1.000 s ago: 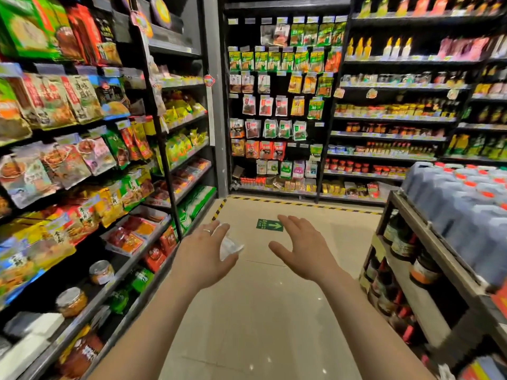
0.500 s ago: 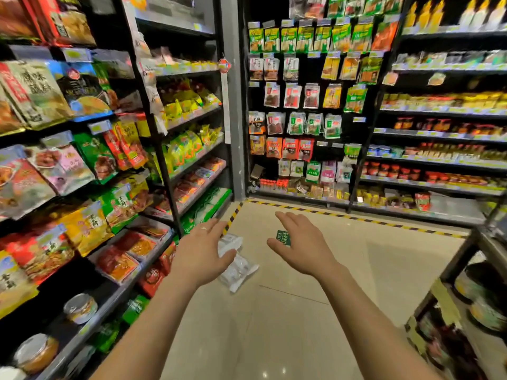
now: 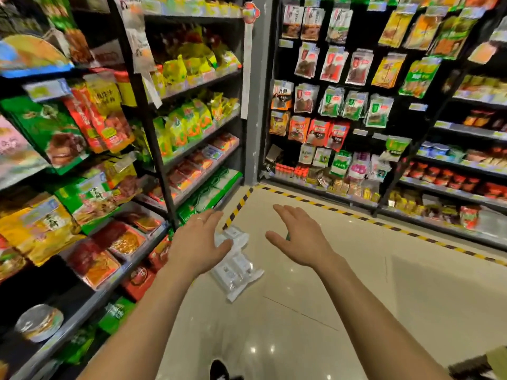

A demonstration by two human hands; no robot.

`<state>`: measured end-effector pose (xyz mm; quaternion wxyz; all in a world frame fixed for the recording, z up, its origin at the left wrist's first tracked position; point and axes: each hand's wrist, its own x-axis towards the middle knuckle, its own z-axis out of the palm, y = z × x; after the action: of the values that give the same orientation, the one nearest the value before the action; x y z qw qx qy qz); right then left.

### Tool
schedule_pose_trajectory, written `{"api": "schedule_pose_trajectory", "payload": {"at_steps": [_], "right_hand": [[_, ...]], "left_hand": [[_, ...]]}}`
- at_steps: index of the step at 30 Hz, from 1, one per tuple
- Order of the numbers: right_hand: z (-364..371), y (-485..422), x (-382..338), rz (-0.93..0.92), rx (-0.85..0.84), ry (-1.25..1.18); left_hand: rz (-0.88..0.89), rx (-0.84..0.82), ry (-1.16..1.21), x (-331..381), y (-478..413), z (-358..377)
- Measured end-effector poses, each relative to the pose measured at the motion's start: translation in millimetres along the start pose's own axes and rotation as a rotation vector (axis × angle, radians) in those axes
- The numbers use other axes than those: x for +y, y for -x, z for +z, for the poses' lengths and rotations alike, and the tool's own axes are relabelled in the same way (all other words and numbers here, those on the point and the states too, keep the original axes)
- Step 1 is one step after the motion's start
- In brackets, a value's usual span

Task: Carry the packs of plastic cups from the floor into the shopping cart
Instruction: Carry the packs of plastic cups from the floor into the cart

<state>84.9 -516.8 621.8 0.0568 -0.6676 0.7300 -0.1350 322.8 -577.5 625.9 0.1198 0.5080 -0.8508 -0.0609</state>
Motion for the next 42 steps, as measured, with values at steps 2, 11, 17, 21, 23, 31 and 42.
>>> {"api": "schedule_pose_trajectory", "payload": {"at_steps": [2, 11, 17, 21, 23, 31, 42], "right_hand": [[13, -51, 8, -0.009, -0.025, 0.008], [88, -240, 40, 0.000, -0.168, -0.081], [168, -324, 86, 0.004, -0.264, -0.193], [237, -374, 122, -0.028, -0.374, -0.264], [271, -398, 142, -0.041, -0.438, -0.295], [407, -482, 220, -0.149, -0.603, -0.287], [671, -487, 304, -0.235, -0.728, -0.148]], "left_hand": [[-0.003, -0.015, 0.007, -18, -46, 14], [-0.094, -0.144, 0.047, -90, -216, 78], [-0.241, -0.252, 0.130, -117, -286, 155], [-0.394, -0.306, 0.162, -129, -322, 226], [-0.485, -0.302, 0.183, -131, -337, 264], [-0.765, -0.354, 0.211, -139, -384, 423], [-0.920, -0.410, 0.205, -206, -367, 699]]}}
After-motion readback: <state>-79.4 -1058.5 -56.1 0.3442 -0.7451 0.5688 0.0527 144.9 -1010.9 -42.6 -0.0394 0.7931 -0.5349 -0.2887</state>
